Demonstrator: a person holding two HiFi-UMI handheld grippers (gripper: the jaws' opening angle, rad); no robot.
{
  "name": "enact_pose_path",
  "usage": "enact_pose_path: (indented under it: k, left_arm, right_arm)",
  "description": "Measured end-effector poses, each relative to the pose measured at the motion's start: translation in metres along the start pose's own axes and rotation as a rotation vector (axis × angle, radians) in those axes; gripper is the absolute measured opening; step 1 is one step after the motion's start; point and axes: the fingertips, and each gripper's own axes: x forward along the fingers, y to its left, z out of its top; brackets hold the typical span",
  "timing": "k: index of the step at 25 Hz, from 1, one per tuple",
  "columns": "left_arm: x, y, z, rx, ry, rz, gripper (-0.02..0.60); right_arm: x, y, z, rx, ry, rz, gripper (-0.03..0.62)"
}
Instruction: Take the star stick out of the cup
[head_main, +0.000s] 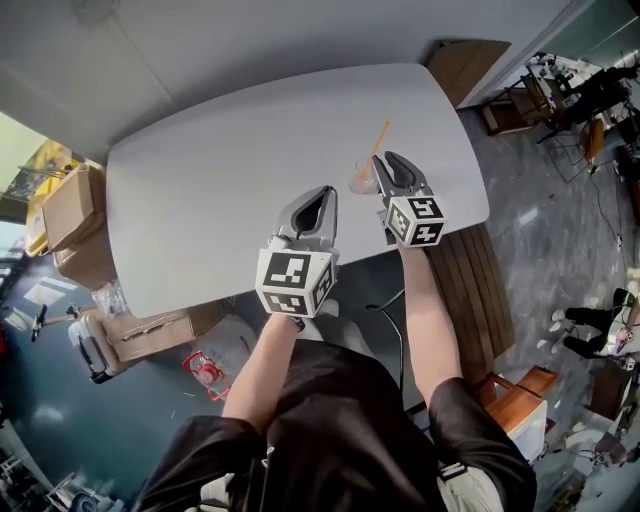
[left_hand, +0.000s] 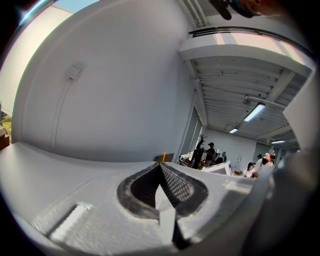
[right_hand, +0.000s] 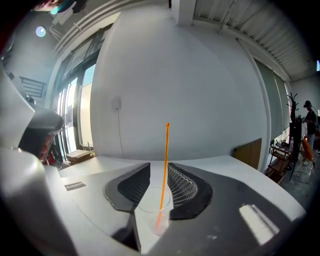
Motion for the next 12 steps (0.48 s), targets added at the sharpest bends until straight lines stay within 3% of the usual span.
enact_pose_path:
  k: [4, 12]
  left_arm:
    - [-0.003, 0.018, -0.001, -0.013, 0.005, 0.025, 0.003]
    - [-0.006, 0.031, -0.003, -0.022, 0.011, 0.046, 0.003]
  right_arm:
    - [0.022, -0.002, -0.011, -0.047, 0.055, -0.003, 0.110]
    - [0.036, -0.005, -0.015, -0.020, 0.073, -0.016, 0.098]
